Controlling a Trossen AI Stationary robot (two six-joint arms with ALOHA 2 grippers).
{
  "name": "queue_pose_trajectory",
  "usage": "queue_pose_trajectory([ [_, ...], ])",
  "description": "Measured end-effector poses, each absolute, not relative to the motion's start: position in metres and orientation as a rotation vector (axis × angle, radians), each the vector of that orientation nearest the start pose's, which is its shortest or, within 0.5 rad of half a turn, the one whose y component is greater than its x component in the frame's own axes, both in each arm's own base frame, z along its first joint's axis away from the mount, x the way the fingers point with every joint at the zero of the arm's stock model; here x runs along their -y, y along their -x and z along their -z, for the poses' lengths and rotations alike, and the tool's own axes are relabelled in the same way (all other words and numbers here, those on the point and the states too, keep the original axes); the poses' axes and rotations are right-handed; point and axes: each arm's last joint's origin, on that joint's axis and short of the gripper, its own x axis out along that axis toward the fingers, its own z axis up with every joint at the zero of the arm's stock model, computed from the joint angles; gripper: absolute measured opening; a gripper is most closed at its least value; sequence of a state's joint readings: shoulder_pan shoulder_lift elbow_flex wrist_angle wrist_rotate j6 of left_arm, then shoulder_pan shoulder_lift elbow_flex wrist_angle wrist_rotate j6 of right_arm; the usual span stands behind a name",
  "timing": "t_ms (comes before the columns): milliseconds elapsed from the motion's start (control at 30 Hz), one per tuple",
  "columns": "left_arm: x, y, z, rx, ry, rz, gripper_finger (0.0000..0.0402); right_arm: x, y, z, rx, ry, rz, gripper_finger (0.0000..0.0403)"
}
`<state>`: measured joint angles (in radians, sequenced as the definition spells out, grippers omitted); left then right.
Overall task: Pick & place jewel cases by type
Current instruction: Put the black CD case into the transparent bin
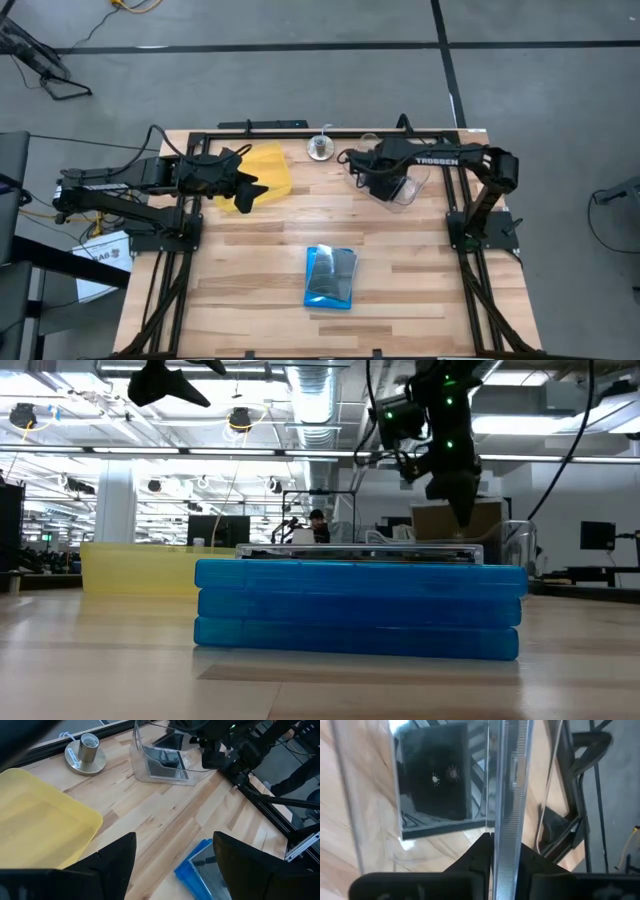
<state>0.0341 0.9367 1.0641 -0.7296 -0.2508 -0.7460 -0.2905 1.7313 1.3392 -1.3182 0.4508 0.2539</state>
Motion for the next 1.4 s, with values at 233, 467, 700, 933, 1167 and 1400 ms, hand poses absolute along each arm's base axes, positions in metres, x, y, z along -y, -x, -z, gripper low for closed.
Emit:
queue_pose_trajectory([
  [233,-0.013,-0.178,-0.353,-0.467,0.653,-0.485,0.0255,0.100,-0.279,-0.216,-1.635,-0.055,0.779,0.0014],
  [467,-0.013,-0.178,-0.353,-0.466,0.654,-0.485,0.0255,0.111,-0.281,-0.215,-1.578,-0.093,0.810,0.0043],
  [700,-0.013,-0.178,-0.353,-0.465,0.660,-0.487,0.0255,0.117,-0.278,-0.214,-1.583,-0.156,0.795,0.0109],
  [933,-0.013,-0.178,-0.353,-0.464,0.662,-0.487,0.0255,0.118,-0.279,-0.214,-1.578,-0.220,0.753,0.0197],
  [1167,-0.013,-0.178,-0.353,-0.464,0.662,-0.487,0.0255,0.115,-0.283,-0.212,-1.546,-0.343,0.644,0.0255],
  [1400,-0.013,-0.178,-0.353,-0.465,0.658,-0.486,0.0255,0.114,-0.287,-0.212,-1.514,-0.417,0.570,0.0260],
])
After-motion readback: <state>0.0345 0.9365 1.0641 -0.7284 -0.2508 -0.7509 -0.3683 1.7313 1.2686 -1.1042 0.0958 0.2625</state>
